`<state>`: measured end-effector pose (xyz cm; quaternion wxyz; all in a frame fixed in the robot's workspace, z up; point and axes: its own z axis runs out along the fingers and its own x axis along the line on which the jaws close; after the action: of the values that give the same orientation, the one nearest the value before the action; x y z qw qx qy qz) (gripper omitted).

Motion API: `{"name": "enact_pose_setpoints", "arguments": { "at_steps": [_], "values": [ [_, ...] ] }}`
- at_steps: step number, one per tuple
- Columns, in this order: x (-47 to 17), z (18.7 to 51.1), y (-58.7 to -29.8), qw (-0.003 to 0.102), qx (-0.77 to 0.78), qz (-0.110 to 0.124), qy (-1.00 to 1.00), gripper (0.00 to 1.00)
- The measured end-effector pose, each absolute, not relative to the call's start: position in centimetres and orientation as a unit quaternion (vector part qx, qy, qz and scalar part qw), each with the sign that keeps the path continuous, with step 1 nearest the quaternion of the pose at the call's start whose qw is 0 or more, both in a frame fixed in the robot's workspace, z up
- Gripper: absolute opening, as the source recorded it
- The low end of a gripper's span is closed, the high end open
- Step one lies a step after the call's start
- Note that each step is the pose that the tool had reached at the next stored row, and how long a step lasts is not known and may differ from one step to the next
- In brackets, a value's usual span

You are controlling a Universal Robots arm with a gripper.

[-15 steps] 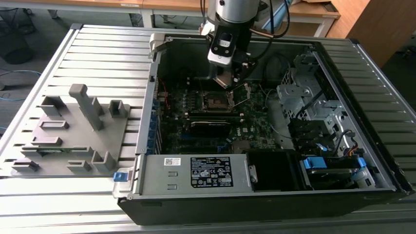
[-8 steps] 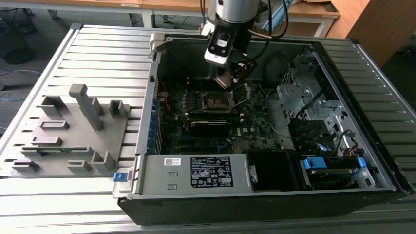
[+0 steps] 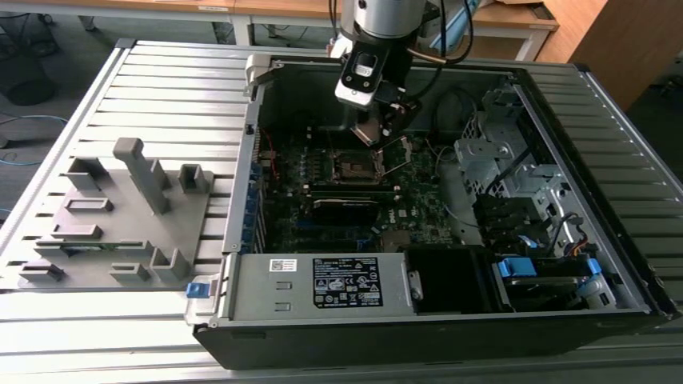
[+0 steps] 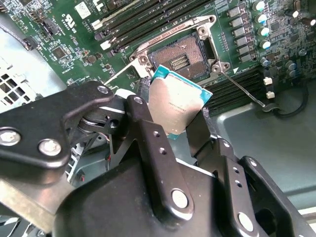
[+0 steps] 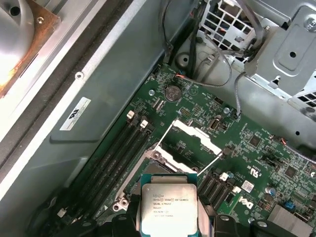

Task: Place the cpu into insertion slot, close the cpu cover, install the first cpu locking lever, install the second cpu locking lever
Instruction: 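Place the cpu into insertion slot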

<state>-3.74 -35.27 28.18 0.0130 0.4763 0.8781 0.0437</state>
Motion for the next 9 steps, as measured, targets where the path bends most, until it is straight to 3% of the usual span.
{"name": "enact_pose_setpoints", "arguments": {
  "at_steps": [9],
  "values": [
    [-3.74,28.06,-35.28,0.016,0.534,0.043,0.844,0.54]
  ]
}}
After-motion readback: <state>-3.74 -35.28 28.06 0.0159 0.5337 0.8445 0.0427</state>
